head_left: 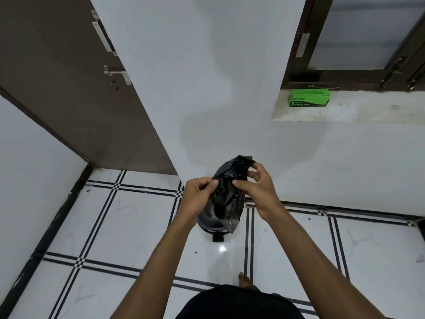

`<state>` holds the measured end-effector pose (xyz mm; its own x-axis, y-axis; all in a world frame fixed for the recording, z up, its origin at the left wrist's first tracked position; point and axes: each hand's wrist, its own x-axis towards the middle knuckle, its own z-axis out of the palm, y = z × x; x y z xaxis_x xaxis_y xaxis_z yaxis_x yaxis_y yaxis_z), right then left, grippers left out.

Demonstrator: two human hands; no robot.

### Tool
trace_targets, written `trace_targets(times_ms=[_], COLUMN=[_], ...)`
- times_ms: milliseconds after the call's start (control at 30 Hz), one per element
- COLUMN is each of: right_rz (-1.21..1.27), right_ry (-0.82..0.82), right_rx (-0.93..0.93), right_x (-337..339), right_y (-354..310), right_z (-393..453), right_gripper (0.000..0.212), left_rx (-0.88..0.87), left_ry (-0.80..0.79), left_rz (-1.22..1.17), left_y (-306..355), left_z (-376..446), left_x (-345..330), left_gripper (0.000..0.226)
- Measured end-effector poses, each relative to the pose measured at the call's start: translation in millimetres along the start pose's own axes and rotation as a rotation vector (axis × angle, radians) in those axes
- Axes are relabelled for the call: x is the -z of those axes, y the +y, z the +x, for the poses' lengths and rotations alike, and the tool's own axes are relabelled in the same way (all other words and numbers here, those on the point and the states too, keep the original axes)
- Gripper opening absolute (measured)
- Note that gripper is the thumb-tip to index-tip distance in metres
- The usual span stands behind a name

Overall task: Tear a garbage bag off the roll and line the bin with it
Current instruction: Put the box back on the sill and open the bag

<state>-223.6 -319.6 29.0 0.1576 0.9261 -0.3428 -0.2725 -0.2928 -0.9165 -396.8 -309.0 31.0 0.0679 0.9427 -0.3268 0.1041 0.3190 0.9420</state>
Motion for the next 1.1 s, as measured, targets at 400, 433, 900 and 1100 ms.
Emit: trace_targets(times_ms=[400, 433, 900, 1100], right_rz=[-0.702, -0.758, -0.856, -0.791], right_ry=[0.364, 0.353, 0.666, 0.786], right_rx=[0.262, 0.290, 0.060, -0.002], right_x=[60.9, 60.1, 61.8, 53.1], right_y=[5.4, 6.5, 21.9, 38.8], right_z=[55.9, 58.6, 83.8, 85.1], right_gripper=[0.044, 0.045, 0.020, 0.021], left_rx=[0.290, 0.306, -0.146, -0.171], left_ry=[0.283, 0.266, 0.325, 0.223], left_rz=[-0.673, -0.701, 0.263, 0.362], left_y=[7.0, 8.1, -2.5, -15.1], left_z=[42.0, 46.6, 63.7, 61.4], left_x=[20.7, 22.8, 85.4, 109.3], left_gripper=[0.023, 0.025, 0.031, 0.035])
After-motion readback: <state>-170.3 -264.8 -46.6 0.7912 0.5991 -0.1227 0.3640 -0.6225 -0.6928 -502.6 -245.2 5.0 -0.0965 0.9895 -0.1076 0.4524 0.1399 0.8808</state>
